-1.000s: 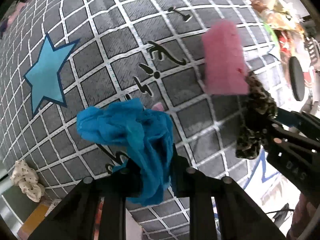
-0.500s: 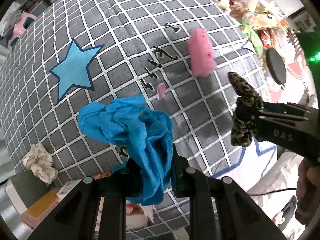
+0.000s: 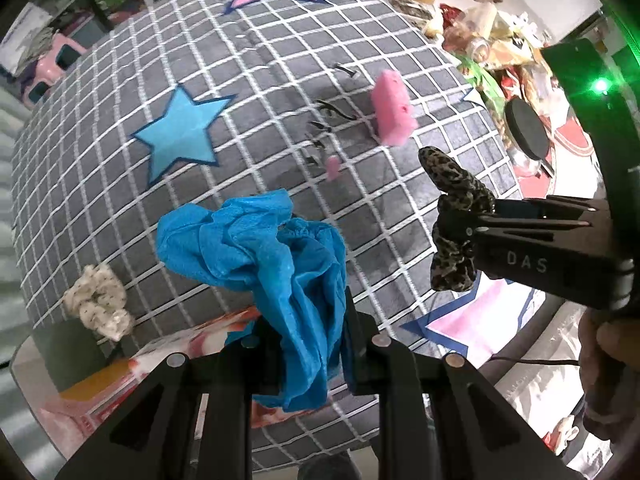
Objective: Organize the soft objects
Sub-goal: 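Carry the blue cloth and leopard scarf with both tools toward the white box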
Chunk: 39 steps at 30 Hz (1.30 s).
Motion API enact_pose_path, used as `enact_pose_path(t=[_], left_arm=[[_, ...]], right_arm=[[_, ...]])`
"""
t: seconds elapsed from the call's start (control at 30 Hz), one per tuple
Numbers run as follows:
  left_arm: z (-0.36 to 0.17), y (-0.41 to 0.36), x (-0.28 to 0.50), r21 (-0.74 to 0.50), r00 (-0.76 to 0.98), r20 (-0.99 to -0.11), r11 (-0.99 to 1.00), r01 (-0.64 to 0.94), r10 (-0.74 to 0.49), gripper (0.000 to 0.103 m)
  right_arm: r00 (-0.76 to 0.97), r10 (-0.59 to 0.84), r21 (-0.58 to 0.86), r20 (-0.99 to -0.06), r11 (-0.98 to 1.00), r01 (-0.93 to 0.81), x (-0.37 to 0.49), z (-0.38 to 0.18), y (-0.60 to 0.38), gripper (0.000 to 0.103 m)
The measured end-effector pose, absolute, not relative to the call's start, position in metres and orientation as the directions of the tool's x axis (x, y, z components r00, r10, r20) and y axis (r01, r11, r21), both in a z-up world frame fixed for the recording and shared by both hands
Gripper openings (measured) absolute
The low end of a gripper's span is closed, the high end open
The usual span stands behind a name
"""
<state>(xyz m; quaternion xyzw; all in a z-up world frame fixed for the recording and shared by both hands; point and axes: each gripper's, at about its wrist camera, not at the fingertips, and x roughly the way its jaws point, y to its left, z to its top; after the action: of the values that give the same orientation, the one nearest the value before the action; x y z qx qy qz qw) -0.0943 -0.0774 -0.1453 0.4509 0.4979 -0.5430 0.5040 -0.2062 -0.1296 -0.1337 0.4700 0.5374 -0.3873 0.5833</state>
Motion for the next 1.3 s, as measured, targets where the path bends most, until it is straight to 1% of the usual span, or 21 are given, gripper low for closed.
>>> enact_pose_path(t=[0.33,0.73,0.97,1.3], left_arm=[[-0.11,-0.05,-0.023,-0.063,-0.038,-0.982,0.131,0.989,-0.183,0.022],[-0.075,-0.002,0.065,-0.048,0.033,-0.967,0.307,0.95,-0.251,0.022],[-0.064,0.022,0.091,-0.048,0.054,-0.961,0.358,0.933,-0.27,0.022],[-0.055,0.05,0.104,-0.059,0.06,-0.954,0.379,0.924,-0.294,0.022]], right_arm=[[0.145,-0.001,0.131,-0.989,0.42,0.898,-0.137,-0.112,-0.127,0.045],[0.177,-0.017,0.139,-0.984,0.552,0.822,-0.055,-0.084,-0.099,0.045],[0.198,-0.023,0.146,-0.98,0.595,0.79,-0.029,-0.068,-0.086,0.045],[0.212,-0.024,0.152,-0.977,0.624,0.767,-0.009,-0.053,-0.059,0.045]])
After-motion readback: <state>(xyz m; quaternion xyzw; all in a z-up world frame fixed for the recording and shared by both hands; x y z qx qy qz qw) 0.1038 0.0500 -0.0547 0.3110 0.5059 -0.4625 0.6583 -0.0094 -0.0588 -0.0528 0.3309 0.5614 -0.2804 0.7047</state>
